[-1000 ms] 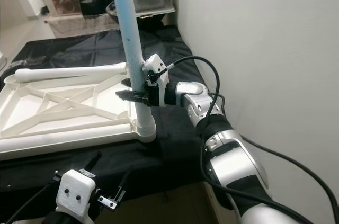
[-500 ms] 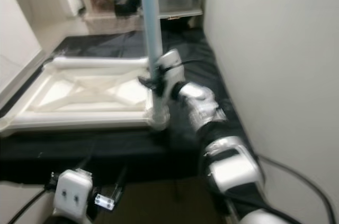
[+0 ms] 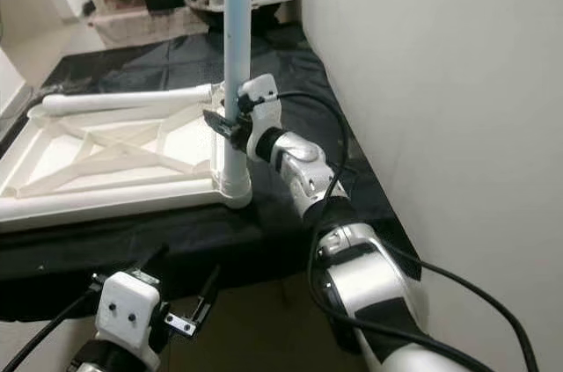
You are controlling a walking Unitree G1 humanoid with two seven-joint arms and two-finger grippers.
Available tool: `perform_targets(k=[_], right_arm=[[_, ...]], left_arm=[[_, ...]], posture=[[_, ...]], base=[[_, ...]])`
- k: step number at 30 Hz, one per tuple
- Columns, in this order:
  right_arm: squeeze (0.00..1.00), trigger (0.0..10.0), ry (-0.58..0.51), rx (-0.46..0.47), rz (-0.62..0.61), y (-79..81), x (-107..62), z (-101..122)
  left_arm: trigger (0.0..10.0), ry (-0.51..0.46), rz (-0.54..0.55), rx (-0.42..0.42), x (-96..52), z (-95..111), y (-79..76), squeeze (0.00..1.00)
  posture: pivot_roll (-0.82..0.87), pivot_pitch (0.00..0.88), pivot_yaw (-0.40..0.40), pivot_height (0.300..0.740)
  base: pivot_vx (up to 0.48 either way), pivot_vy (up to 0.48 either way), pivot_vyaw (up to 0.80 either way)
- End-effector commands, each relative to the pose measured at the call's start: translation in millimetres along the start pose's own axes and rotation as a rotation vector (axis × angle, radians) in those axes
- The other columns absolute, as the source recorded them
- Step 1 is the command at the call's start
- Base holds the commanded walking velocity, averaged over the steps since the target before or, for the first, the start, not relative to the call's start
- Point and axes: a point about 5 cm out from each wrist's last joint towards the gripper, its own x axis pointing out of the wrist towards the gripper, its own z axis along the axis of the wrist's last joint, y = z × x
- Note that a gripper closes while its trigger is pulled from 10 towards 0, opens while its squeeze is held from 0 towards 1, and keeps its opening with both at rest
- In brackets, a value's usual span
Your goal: Building children table
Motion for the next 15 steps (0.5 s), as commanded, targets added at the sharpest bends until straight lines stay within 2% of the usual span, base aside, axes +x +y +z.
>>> perform_targets(k=[1,6,12,14,15], right_arm=[[0.00,10.0,0.151,0.003,-0.056,-4.0,-8.6,-33],[0.00,10.0,0.189,-0.072,-0.124,-1.6,-3.7,-32],[0.00,10.0,0.233,-0.106,-0.134,2.3,-0.7,-33],[0.00,10.0,0.252,-0.159,-0.221,0.6,2.1,-30],[0.00,10.0,0.252,-0.159,-0.221,0.6,2.1,-30]], left_arm=[[10.0,0.023,0.005,0.007,-1.6,-4,1.1,0.00],[10.0,0.020,0.013,0.006,0.0,-4,1.3,0.00],[10.0,0.017,0.016,0.010,0.8,-4,3.1,0.00],[10.0,0.013,0.018,0.011,1.6,-4,4.2,0.00],[10.0,0.013,0.018,0.011,1.6,-4,4.2,0.00]], posture=[[0.08,0.118,0.053,0.740],[0.08,0.117,0.045,0.740],[0.08,0.117,0.045,0.740],[0.08,0.117,0.045,0.740],[0.08,0.117,0.045,0.740]], base=[[0.000,0.000,0.00],[0.000,0.000,0.00],[0.000,0.000,0.00],[0.000,0.000,0.00],[0.000,0.000,0.00]])
